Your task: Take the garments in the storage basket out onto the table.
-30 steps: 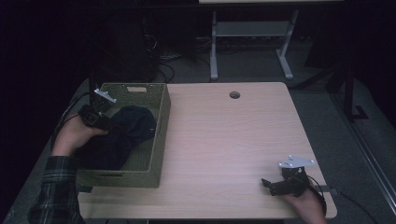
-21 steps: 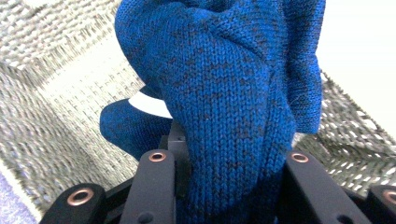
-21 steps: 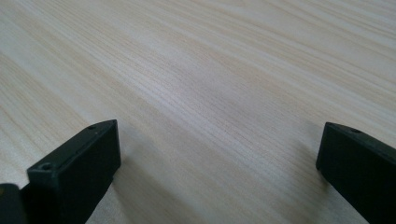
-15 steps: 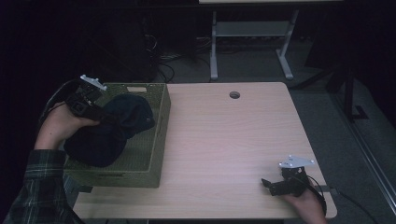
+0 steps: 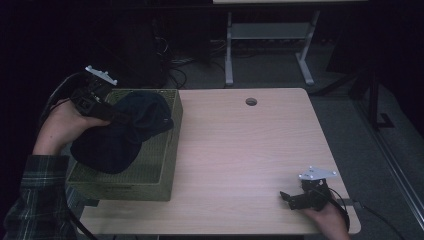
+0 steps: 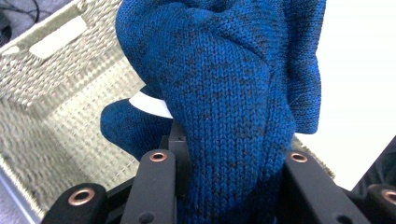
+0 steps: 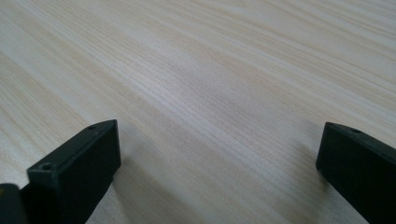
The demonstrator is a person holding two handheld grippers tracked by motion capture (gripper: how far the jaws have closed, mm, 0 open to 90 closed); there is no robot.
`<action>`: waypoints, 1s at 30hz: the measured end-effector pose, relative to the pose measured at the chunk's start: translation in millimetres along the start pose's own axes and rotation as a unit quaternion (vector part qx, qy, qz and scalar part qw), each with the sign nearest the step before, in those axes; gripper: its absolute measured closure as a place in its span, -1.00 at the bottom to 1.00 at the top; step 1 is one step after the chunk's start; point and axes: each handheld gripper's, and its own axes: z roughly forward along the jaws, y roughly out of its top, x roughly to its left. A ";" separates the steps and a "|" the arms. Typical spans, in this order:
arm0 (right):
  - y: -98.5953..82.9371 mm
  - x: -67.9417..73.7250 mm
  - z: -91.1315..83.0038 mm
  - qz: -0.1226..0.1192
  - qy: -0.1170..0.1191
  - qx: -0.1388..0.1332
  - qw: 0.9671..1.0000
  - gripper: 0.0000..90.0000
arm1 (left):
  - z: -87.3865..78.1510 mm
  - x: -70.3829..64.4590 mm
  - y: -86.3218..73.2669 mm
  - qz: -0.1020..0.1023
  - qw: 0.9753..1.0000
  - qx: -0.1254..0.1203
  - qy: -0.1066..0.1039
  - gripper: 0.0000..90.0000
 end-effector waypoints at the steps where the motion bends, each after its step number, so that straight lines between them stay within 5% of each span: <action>1: 0.0 0.0 0.0 0.000 0.000 0.000 1.000 -1.00 | -0.7 -2.5 1.9 0.002 1.000 -0.002 -0.001 0.52; 30: 0.0 0.0 0.0 0.000 0.000 0.000 1.000 -1.00 | 20.5 -58.7 66.2 0.062 0.997 -0.012 -0.053 0.52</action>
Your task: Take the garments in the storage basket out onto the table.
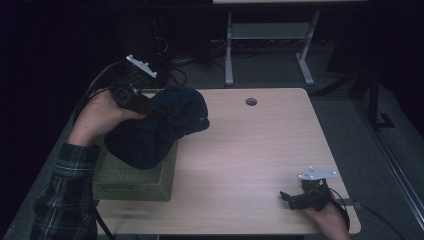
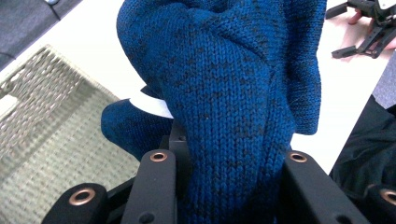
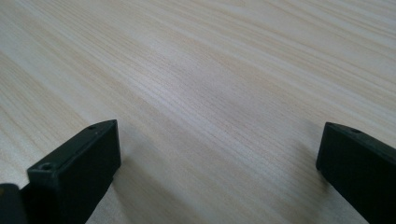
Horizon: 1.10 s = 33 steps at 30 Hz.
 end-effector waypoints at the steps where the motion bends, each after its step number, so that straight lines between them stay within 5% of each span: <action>1: 0.0 0.0 0.0 0.000 0.000 0.000 1.000 -1.00 | 2.3 -3.7 4.6 0.007 1.000 -0.001 -0.002 0.52; 16: 0.0 0.0 0.0 0.000 0.000 0.000 1.000 -1.00 | 31.2 -34.0 41.4 0.051 0.998 -0.002 -0.030 0.53; 33: 0.1 1.1 -0.3 -0.002 0.005 0.001 1.000 -1.00 | 90.0 -72.2 74.9 0.089 0.994 0.015 -0.063 0.54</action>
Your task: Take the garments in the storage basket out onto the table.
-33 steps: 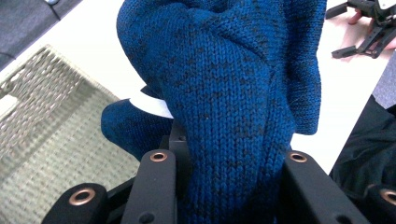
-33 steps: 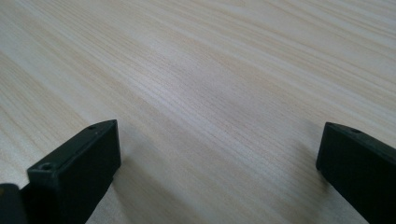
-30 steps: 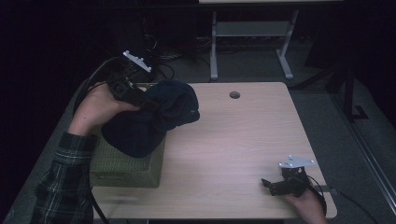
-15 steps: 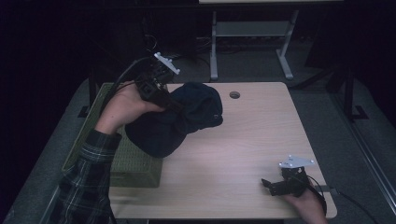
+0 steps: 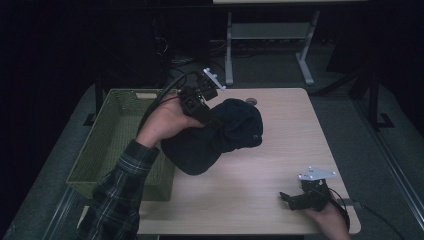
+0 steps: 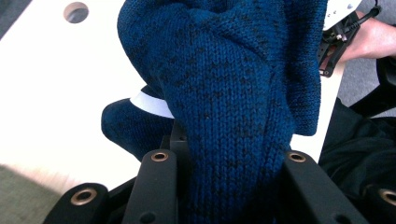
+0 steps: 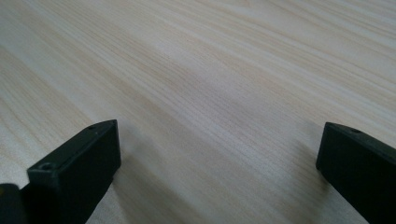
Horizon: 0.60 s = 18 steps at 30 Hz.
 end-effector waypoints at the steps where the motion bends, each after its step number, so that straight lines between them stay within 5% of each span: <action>1: 0.0 0.1 0.0 0.000 0.000 0.000 1.000 -1.00 | 4.3 -1.3 1.6 0.002 1.000 0.002 -0.002 0.54; 18: -0.1 0.3 0.5 -0.002 0.003 -0.003 1.000 -1.00 | 82.2 -17.7 12.5 -0.005 1.000 0.013 -0.023 0.54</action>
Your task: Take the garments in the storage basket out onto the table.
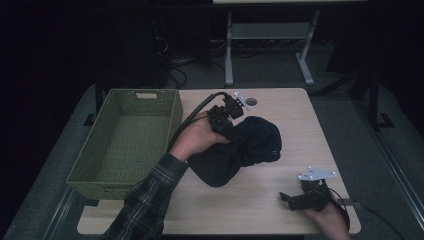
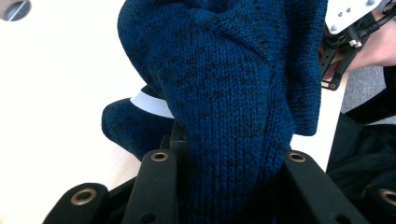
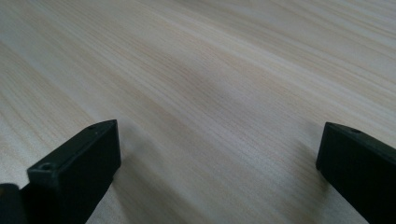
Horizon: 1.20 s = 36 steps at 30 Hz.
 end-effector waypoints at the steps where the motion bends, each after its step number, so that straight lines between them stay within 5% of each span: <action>1: 0.0 0.0 0.0 0.000 0.000 0.000 1.000 -1.00 | 3.6 -0.7 0.8 0.001 1.000 0.004 -0.001 0.54; 11: -0.1 -0.2 0.1 -0.003 0.001 0.000 1.000 -1.00 | 43.7 -1.9 7.4 0.006 1.000 0.020 -0.007 0.54; 24: 0.0 0.1 -0.4 -0.002 0.002 0.002 1.000 -1.00 | 88.6 5.0 7.0 -0.003 1.000 0.011 -0.022 0.53; 36: 0.0 0.1 -0.2 -0.002 0.003 0.002 1.000 -1.00 | 105.3 19.9 -3.5 -0.010 0.999 0.005 -0.037 0.33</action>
